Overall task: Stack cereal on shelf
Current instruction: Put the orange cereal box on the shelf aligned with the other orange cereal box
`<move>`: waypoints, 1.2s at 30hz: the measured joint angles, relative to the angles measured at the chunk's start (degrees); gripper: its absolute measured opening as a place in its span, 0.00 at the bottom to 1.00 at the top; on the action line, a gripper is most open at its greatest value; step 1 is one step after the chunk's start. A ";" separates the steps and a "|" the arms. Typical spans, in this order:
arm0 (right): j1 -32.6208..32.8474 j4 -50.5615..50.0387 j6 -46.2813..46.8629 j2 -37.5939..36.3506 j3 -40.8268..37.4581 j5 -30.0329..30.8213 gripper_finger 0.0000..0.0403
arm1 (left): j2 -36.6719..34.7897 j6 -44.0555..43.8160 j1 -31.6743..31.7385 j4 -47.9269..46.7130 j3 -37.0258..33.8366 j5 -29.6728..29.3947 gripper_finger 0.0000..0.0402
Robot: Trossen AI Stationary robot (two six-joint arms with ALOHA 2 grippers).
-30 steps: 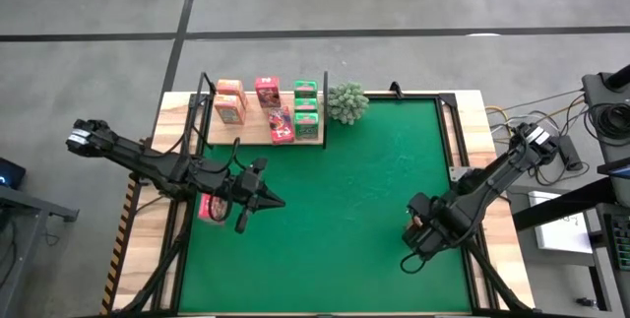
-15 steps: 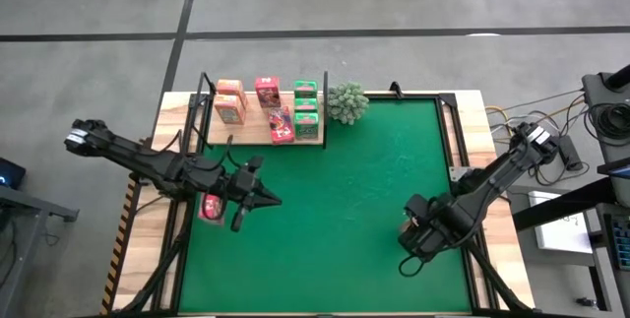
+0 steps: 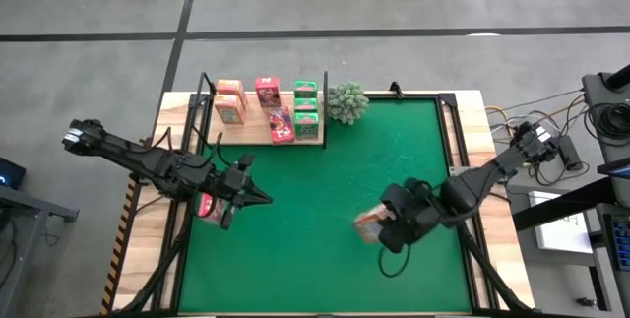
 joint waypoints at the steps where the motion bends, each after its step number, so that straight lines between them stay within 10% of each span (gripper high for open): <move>1: -1.45 2.17 -3.65 0.00 0.65 -0.04 0.42 | -0.19 0.14 0.00 -0.10 -0.01 -0.01 0.00; 15: -24.06 21.03 -44.47 4.84 12.02 -8.69 0.42 | -14.62 5.41 0.04 -9.43 -0.06 -16.26 0.00; 36: -39.86 20.44 -74.93 44.13 56.59 -16.74 0.42 | -28.81 10.30 0.04 -7.86 -0.10 -17.93 0.00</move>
